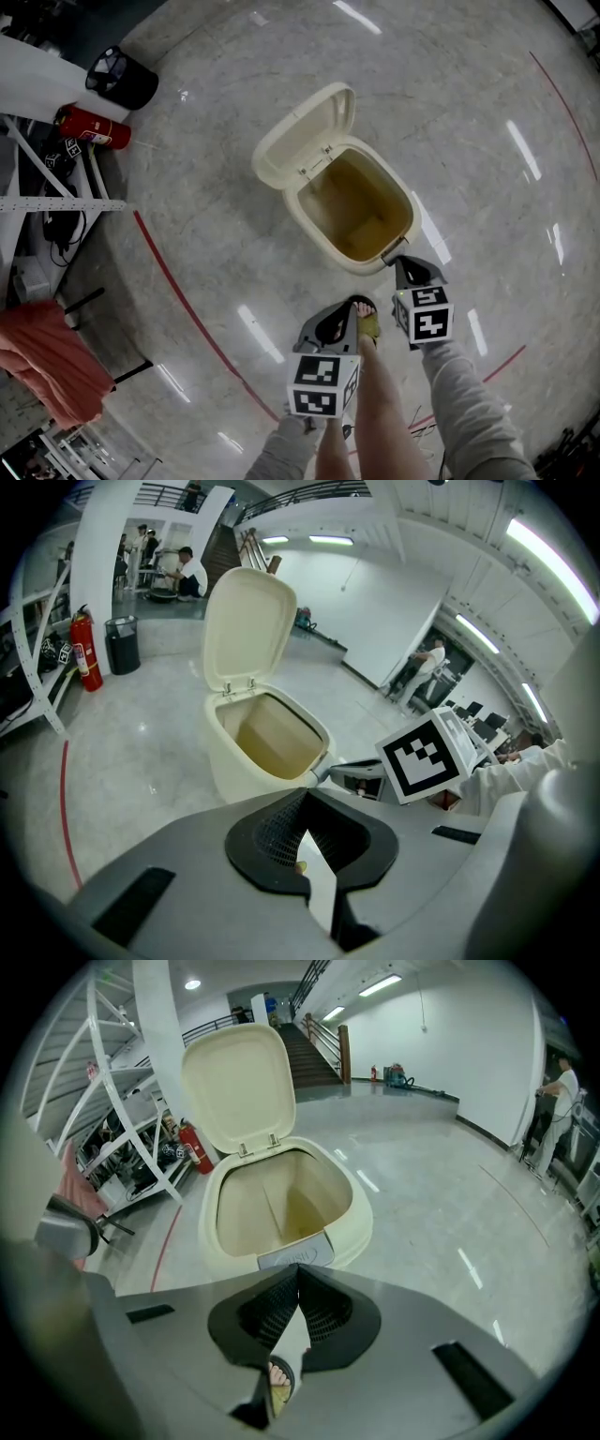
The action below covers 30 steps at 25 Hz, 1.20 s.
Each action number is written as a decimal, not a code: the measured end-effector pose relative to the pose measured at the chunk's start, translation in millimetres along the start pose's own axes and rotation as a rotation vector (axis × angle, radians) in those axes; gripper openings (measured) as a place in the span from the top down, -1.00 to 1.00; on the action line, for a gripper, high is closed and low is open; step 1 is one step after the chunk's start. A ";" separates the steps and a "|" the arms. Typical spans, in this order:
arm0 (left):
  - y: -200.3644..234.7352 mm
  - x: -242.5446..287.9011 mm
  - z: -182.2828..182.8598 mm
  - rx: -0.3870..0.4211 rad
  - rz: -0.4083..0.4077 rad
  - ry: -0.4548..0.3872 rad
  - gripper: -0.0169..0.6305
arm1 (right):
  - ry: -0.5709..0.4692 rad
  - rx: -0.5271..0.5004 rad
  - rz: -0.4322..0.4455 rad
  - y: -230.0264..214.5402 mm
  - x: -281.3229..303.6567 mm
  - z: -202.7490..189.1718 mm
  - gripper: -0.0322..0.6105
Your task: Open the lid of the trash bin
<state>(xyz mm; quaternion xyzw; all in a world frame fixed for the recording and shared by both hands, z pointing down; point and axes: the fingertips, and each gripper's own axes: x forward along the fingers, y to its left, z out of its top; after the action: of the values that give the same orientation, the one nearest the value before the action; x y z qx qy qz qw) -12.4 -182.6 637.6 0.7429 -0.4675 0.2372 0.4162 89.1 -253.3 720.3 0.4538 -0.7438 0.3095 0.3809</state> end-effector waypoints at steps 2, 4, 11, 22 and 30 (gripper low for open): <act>-1.3 -2.2 -1.3 0.000 0.000 -0.003 0.93 | -0.003 -0.001 -0.004 -0.2 0.3 0.1 0.91; -2.4 -4.8 -2.4 0.000 0.000 -0.004 0.93 | -0.004 -0.004 -0.006 -0.2 0.2 0.2 0.91; -5.4 -12.2 -2.3 0.007 0.003 -0.009 0.93 | -0.002 -0.024 -0.019 -1.2 -0.2 -0.5 0.91; -10.1 -23.1 5.3 0.036 0.005 -0.021 0.93 | 0.013 0.001 -0.029 -0.1 -1.5 3.8 0.91; -9.7 -37.6 14.3 0.041 0.014 -0.041 0.93 | 0.015 0.021 0.012 12.4 -13.6 5.2 0.91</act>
<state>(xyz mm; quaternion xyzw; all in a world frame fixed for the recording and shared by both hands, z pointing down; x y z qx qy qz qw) -21.2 -173.9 598.1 0.7529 -0.4759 0.2344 0.3896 80.4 -246.6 704.7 0.4510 -0.7404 0.3229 0.3797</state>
